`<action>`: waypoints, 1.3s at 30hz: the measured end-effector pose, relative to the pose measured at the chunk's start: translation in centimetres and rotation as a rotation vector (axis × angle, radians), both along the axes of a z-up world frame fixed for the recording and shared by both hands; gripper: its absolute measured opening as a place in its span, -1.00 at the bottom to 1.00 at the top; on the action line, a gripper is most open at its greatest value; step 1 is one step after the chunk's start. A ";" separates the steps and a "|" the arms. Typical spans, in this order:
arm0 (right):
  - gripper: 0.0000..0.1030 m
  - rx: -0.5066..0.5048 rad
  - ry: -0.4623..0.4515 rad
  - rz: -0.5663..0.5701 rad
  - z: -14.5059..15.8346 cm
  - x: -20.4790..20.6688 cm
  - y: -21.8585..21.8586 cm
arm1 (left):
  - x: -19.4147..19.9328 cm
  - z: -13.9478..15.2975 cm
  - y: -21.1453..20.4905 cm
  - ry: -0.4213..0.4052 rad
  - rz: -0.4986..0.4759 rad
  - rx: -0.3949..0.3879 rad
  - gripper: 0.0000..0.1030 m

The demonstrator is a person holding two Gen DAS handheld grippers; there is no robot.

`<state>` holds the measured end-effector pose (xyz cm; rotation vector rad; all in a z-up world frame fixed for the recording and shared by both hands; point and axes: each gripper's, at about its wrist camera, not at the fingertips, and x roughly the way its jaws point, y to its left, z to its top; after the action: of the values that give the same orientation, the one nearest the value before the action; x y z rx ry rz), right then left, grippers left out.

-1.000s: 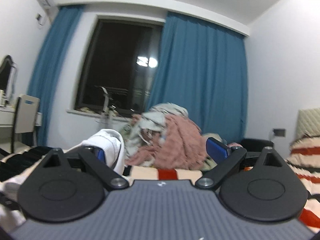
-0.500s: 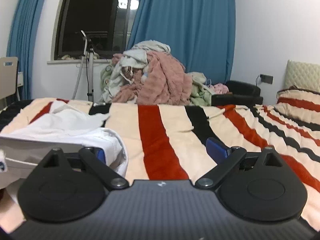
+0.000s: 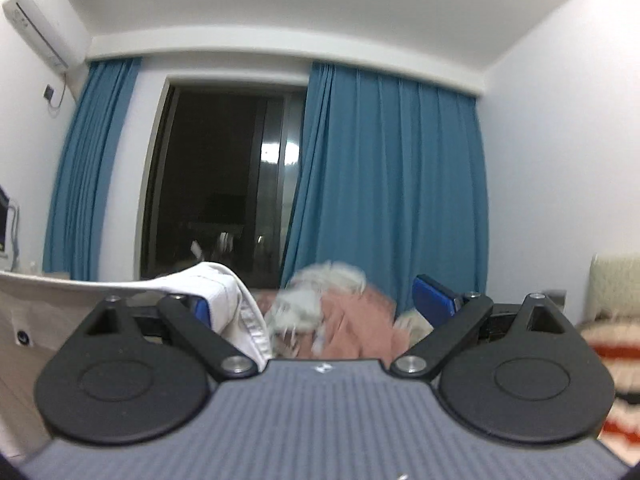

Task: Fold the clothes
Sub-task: 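Lift the shirt high with both grippers and shake it out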

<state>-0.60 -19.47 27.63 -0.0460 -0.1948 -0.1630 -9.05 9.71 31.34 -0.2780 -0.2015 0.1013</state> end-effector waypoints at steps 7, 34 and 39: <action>0.87 -0.008 -0.165 -0.021 13.8 -3.2 -2.1 | -2.1 15.6 -2.2 -0.143 -0.052 0.093 0.82; 0.99 0.024 0.387 -0.039 -13.7 34.8 -9.7 | 45.2 -14.9 -8.4 0.335 -0.105 0.127 0.99; 0.99 0.098 0.515 -0.058 -24.2 47.6 -10.5 | 59.0 -25.5 -9.7 0.490 -0.107 0.140 0.99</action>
<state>47.02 -29.92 3.43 0.0047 0.3283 -0.2127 49.96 0.02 5.86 -0.1177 0.2915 0.0466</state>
